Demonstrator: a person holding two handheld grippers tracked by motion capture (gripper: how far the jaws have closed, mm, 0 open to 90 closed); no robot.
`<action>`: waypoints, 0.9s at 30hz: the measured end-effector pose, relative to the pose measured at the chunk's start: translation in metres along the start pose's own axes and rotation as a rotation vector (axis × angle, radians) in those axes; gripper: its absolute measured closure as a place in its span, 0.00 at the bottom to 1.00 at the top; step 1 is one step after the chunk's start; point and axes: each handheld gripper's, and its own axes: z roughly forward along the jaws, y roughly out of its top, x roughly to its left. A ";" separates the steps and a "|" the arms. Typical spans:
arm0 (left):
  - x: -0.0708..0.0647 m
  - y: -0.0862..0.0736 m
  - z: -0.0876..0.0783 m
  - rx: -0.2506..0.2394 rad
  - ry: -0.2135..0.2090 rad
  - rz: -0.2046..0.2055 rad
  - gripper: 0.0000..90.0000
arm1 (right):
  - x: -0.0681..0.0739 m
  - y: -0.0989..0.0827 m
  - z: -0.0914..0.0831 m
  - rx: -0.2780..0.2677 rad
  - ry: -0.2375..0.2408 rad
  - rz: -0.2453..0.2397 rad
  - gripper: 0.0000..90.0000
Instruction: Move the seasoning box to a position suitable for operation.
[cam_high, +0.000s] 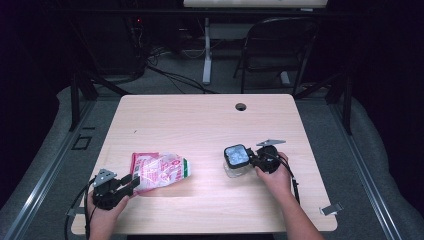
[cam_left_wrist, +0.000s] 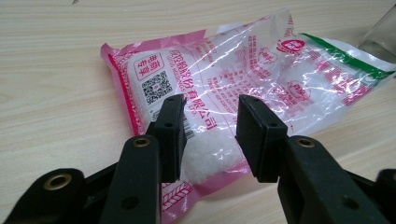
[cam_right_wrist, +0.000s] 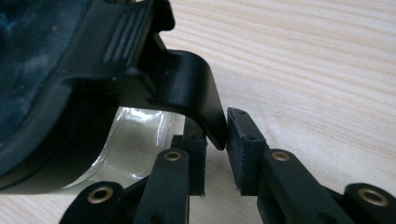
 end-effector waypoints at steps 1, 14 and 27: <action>0.000 0.000 0.000 -0.001 0.003 -0.001 0.69 | 0.000 0.000 0.000 0.003 0.001 0.003 0.87; -0.001 0.001 0.002 -0.005 -0.002 0.010 0.69 | 0.003 -0.001 -0.002 0.011 -0.016 -0.027 0.88; -0.003 0.003 0.004 -0.003 -0.008 0.023 0.69 | 0.009 -0.006 -0.006 0.021 -0.026 -0.065 0.89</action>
